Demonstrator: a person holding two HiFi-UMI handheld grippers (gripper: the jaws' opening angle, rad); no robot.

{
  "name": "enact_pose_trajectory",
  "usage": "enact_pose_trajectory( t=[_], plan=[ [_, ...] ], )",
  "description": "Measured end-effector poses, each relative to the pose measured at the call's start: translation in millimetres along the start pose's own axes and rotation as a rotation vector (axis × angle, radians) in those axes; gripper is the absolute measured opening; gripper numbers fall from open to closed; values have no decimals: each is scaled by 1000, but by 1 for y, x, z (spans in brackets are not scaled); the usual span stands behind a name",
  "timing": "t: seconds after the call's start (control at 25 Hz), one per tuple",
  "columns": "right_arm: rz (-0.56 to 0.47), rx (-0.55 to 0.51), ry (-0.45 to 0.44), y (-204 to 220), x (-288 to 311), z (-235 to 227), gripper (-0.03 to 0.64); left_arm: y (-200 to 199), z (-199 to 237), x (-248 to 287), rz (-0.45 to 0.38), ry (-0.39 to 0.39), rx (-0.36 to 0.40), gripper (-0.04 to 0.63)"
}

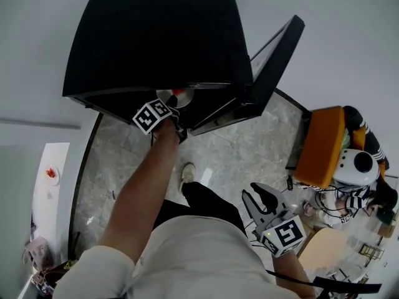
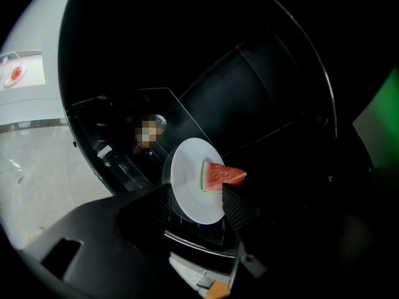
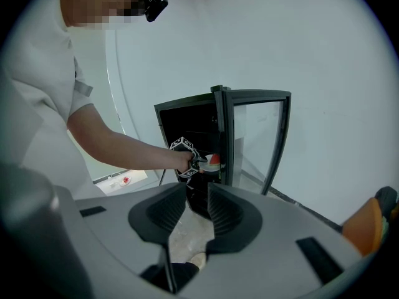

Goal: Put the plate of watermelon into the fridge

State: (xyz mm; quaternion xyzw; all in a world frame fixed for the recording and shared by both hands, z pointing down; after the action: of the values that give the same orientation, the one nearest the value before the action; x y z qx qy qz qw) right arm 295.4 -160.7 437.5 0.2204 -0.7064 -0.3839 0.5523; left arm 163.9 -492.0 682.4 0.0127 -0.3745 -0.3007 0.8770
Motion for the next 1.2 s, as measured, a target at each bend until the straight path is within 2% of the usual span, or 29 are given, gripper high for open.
enact_pose_trajectory(
  t=[0.24,0.56,0.72,0.88,0.96,1.08,1.2],
  plan=[
    [-21,-13,-21,-4,-2,14,117,1,-1,-23,4,31,0,250],
    [-66,-32,-38,-7,-6,60,117,18,5,-90,66,103,60,250],
    [-93,-30,-35,-4,-7,89,117,35,9,-142,129,170,149,249],
    [-120,-38,-42,-6,-3,126,117,48,11,-208,201,313,279,239],
    [-132,-48,-45,-6,-4,146,117,54,14,-243,235,376,346,194],
    [-156,-52,-65,-5,-2,177,115,55,23,-295,271,445,424,78],
    [-154,-73,-82,1,-6,211,82,63,35,-349,312,535,475,18]
  ],
)
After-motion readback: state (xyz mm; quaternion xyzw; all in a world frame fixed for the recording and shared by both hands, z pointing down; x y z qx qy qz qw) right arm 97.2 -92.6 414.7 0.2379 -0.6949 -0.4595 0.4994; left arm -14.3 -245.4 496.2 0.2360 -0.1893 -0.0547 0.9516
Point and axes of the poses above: the fingertips, and each gripper's own axes: x forward along the fingers, z to its left, y out of its underside, the point moved 3 cm from there along -x, backward along the fingers, and after that the axes turned 3 degrees about -x, right-handed, at the moved point
